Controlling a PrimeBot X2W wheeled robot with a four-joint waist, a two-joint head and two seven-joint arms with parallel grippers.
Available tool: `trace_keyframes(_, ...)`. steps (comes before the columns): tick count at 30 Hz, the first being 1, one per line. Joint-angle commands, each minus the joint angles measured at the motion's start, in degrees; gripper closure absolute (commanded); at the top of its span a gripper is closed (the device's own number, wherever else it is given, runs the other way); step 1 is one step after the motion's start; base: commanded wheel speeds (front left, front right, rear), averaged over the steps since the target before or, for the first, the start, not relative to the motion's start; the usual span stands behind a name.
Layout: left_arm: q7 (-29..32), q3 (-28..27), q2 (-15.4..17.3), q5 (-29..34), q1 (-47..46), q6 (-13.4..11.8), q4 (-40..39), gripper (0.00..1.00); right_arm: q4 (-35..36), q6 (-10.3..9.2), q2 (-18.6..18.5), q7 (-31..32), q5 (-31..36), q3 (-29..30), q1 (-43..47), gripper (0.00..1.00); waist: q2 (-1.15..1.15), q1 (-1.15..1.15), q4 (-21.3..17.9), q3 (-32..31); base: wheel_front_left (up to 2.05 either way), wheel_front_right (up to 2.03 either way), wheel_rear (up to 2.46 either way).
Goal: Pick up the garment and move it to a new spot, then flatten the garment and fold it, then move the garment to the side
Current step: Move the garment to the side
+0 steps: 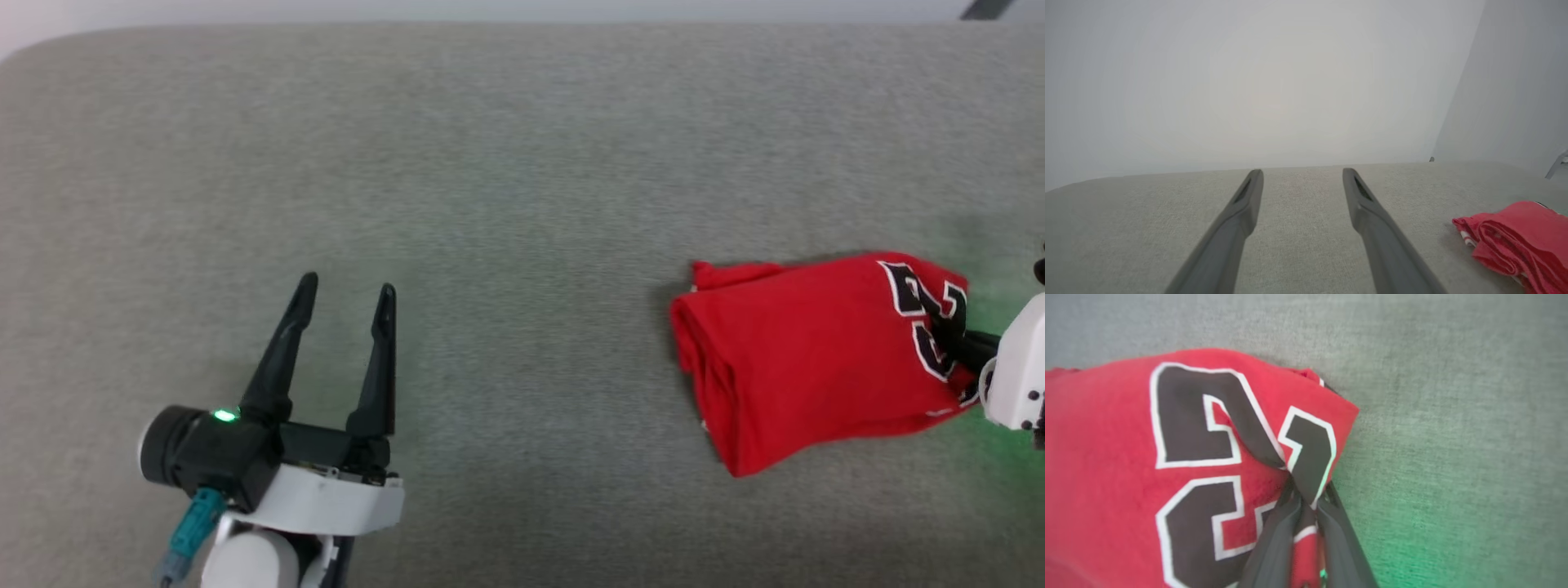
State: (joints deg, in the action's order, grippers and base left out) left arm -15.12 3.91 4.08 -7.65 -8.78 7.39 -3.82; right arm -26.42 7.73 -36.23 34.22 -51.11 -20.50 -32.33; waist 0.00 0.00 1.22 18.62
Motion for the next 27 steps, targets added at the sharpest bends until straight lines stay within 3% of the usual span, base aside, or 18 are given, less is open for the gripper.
trace_keyframes(1,0.02,-0.34,0.73,0.43,-0.77,0.08,-0.08,0.0,-1.05,-0.46,-1.73,-1.79,-0.65,0.07,1.42,1.0,0.0,0.0,-3.7,1.09,0.0,0.0,0.0)
trace_keyframes(8,0.01,1.95,3.5,0.93,-3.87,0.08,0.87,0.0,-1.84,-0.3,-5.74,-9.92,-3.65,3.57,0.73,1.0,0.0,0.0,-10.94,3.5,0.0,0.0,0.0)
trace_keyframes(14,0.01,5.74,6.91,1.46,-11.29,0.08,1.85,0.0,-6.5,-0.29,-8.55,-17.53,-3.03,7.08,-3.42,1.0,0.0,0.0,-15.46,8.01,0.0,0.0,0.0)
trace_keyframes(27,0.01,13.22,9.2,1.79,-30.1,0.08,3.88,0.0,-25.07,-0.29,-9.14,-32.28,3.81,10.53,-20.23,1.0,0.0,0.0,-15.13,18.15,0.0,0.0,0.0)
